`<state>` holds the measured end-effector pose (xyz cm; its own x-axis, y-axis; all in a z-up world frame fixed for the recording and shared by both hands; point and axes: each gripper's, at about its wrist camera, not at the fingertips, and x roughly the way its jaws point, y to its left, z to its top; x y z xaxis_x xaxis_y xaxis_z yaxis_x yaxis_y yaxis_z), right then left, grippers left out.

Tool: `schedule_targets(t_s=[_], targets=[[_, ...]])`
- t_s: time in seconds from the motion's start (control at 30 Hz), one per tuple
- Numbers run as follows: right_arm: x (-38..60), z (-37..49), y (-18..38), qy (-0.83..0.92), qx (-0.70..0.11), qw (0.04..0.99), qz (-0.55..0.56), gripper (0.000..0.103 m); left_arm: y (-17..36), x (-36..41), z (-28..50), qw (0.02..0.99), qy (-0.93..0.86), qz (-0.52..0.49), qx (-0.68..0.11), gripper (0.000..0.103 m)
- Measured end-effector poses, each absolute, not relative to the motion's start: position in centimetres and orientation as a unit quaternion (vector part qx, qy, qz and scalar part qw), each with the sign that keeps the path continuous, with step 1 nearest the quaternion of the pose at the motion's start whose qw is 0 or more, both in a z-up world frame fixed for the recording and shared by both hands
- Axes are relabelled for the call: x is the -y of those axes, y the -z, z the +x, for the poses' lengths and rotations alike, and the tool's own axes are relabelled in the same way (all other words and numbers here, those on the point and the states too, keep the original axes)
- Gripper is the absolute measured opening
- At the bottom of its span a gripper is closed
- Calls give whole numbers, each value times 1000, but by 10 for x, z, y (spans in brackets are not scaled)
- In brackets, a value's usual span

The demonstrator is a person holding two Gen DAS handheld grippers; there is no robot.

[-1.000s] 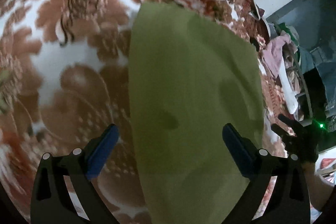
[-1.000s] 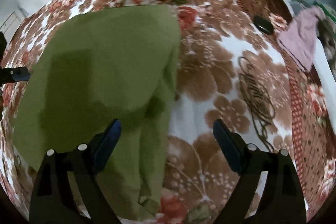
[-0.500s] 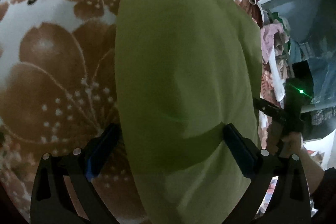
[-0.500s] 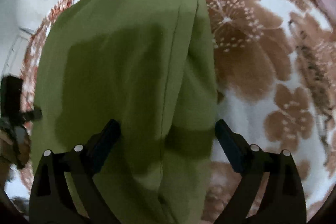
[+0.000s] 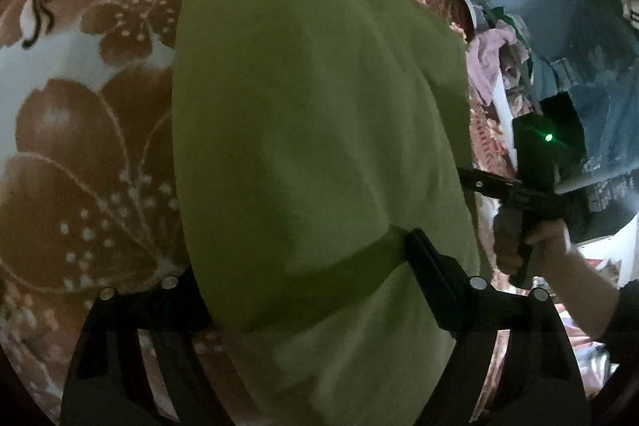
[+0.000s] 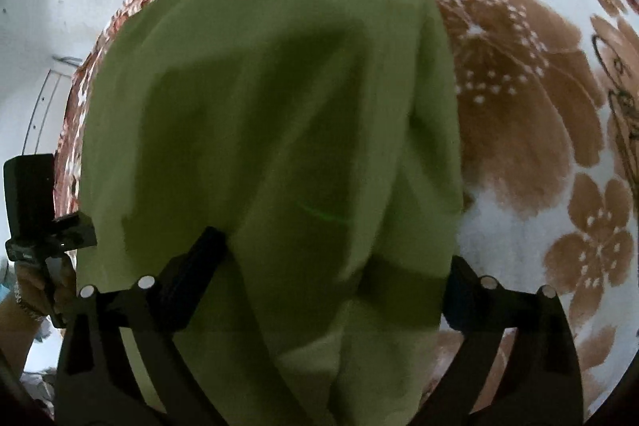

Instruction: Fold large clothes

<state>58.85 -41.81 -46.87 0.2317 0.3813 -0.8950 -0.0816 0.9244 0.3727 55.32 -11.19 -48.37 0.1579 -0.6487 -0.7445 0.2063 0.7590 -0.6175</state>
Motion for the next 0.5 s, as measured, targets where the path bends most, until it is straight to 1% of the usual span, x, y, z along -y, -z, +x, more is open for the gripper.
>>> schedule_targets(t_s=[0.1,0.17,0.3,0.37,0.43,0.5], targets=[[416,592,473,-155,-600,775,127,95,496,107,556,723,294,-226,-583,85],[418,593,477,-161,-597,774,135,96,506,105,559,719,297,-244,-578,89],[416,595,480,-163,-594,776,134,97,508,109,559,725,303,-238,-571,90],[417,595,480,-164,-594,776,135,97,504,112,559,727,296,-227,-576,88],[418,595,479,-163,-595,775,133,97,495,120,560,730,298,-215,-577,78],[418,594,477,-163,-597,774,134,96,488,121,560,731,303,-215,-573,75]])
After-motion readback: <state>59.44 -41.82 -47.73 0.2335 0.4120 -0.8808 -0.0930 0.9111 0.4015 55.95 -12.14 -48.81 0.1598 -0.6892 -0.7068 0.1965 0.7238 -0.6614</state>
